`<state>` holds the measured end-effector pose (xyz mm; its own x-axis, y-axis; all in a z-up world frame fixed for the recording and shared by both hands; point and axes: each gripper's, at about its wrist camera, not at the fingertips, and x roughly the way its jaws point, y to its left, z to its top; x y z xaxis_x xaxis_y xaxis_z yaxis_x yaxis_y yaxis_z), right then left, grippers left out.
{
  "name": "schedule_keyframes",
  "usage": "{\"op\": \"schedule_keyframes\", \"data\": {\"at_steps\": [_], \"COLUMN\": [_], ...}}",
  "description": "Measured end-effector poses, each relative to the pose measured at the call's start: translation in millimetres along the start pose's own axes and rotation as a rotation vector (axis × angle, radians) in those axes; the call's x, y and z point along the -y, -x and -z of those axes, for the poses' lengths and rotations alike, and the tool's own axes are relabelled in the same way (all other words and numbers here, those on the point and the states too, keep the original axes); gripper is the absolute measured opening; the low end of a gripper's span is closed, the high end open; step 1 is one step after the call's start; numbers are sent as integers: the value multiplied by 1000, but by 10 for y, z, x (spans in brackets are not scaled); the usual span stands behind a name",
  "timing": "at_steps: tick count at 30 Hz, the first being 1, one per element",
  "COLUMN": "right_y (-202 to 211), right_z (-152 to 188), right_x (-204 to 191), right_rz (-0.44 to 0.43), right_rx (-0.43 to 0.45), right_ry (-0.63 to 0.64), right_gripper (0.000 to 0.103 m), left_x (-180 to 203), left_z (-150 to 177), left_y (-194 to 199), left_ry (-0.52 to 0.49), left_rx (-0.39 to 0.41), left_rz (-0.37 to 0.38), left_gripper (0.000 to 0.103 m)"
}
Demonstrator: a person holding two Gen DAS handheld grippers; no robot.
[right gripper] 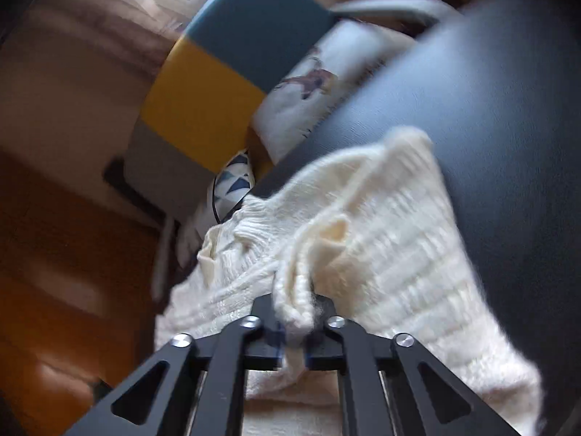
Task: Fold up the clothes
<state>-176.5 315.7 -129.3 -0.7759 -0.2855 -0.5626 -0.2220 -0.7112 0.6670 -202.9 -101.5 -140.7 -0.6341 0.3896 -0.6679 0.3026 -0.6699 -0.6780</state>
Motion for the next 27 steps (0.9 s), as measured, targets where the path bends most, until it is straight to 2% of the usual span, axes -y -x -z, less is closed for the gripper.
{"op": "schedule_keyframes", "data": {"at_steps": [1,3,6,9,13,15,16,17,19,21,23,25,27], "right_y": [70,150,-65,-188,-218,-174,-104,-14,209,357,392,298,117], "right_z": [-32,-90,-87,35,72,34,17,1,-36,-64,-79,-46,31], "right_x": [-106,-242,5,258,389,405,404,397,327,154,-87,-335,-547], "right_rz": [11,40,78,86,47,30,35,52,101,128,116,89,73], "right_rx": [30,63,-25,-63,-41,-48,-36,-14,53,95,87,36,-35], "right_ry": [60,147,72,-9,-67,-95,-94,-85,-38,41,132,215,284], "right_gripper": [8,8,8,8,9,15,25,39,55,56,59,64,65], "left_x": [37,8,-144,-222,-327,-379,-412,-460,-481,-446,-281,-61,105], "left_z": [11,17,27,30,34,36,38,45,-6,-94,-210,-344,-389], "left_y": [37,-2,27,104,206,257,315,444,640,785,752,553,332], "left_ry": [-35,-65,-75,-74,-73,-72,-73,-79,-101,-131,-178,-202,-240], "left_rx": [16,-2,-17,-42,-76,-93,-90,-60,-6,43,61,47,4], "left_rz": [-16,-59,-117,-79,-27,-1,9,14,36,58,65,74,84], "left_gripper": [5,5,5,5,10,11,11,11,11,11,12,12,12]}}
